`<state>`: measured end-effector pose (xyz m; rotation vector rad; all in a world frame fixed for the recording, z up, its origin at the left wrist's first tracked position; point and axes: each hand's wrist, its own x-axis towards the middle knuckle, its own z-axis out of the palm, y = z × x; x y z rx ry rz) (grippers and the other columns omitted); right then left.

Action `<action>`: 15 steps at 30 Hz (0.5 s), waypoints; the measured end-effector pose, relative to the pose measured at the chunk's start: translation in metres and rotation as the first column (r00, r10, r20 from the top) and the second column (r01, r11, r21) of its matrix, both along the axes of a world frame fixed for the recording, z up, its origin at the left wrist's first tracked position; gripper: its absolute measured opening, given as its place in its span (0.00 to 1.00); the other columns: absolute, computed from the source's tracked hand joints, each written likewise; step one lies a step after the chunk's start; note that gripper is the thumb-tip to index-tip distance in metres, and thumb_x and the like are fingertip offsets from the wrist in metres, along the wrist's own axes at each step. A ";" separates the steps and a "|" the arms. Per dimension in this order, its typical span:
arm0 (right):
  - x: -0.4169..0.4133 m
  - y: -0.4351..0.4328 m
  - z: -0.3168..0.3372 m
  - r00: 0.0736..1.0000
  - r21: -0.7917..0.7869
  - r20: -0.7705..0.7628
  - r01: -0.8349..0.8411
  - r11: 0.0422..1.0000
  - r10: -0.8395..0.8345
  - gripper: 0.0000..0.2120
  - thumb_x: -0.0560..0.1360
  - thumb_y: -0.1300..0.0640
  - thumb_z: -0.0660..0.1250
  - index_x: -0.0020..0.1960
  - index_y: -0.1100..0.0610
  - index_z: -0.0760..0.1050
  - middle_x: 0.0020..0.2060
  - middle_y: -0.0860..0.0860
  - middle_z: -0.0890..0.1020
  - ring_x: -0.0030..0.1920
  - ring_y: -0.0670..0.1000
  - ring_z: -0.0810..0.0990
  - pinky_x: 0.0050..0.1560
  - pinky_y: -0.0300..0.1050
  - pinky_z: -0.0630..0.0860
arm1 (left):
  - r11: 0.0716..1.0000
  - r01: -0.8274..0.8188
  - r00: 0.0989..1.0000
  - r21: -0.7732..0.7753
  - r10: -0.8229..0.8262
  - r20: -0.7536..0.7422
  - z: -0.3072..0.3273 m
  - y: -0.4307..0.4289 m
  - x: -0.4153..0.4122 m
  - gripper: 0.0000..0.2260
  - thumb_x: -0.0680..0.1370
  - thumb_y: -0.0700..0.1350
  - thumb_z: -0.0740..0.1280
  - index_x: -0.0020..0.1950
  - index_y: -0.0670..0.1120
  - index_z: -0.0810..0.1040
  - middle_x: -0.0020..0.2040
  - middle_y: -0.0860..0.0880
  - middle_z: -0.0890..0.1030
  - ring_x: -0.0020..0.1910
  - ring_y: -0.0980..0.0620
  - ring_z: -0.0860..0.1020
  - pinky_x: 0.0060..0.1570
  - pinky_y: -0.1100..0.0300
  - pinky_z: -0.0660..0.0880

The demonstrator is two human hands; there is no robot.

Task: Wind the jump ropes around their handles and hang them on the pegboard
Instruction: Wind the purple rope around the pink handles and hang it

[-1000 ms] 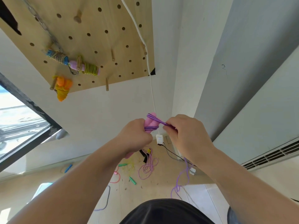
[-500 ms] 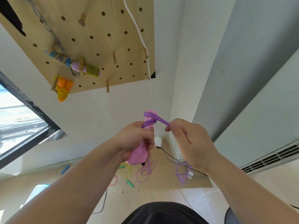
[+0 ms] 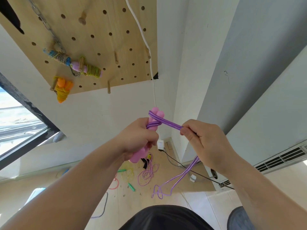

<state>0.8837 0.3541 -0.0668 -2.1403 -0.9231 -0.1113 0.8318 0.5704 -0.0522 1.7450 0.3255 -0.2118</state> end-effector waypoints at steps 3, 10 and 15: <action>0.009 -0.006 -0.004 0.993 -0.066 0.097 -0.067 0.996 0.073 0.11 0.83 0.45 0.56 0.48 0.49 0.73 0.29 0.40 0.68 0.31 0.46 0.68 0.32 0.33 0.61 | 0.986 0.168 0.986 -0.018 -0.167 0.013 0.012 -0.006 -0.011 0.09 0.62 0.34 0.64 0.31 0.47 0.70 0.29 0.46 0.71 0.32 0.45 0.67 0.35 0.50 0.67; 0.019 0.006 -0.013 0.891 -0.424 0.182 -0.310 0.851 0.416 0.15 0.78 0.48 0.53 0.48 0.55 0.75 0.32 0.47 0.73 0.35 0.52 0.69 0.33 0.48 0.68 | 0.732 0.623 0.780 0.277 -0.606 -0.153 0.032 -0.008 -0.017 0.10 0.64 0.37 0.66 0.33 0.51 0.67 0.28 0.52 0.69 0.28 0.49 0.69 0.32 0.58 0.65; 0.033 0.030 -0.014 0.822 -0.613 -0.050 -0.474 0.632 0.568 0.10 0.80 0.55 0.60 0.43 0.54 0.75 0.35 0.48 0.78 0.38 0.52 0.66 0.45 0.41 0.67 | 0.261 0.783 0.560 0.564 -0.689 -0.459 0.015 -0.022 -0.024 0.18 0.69 0.47 0.61 0.57 0.47 0.78 0.53 0.52 0.84 0.50 0.49 0.81 0.51 0.50 0.81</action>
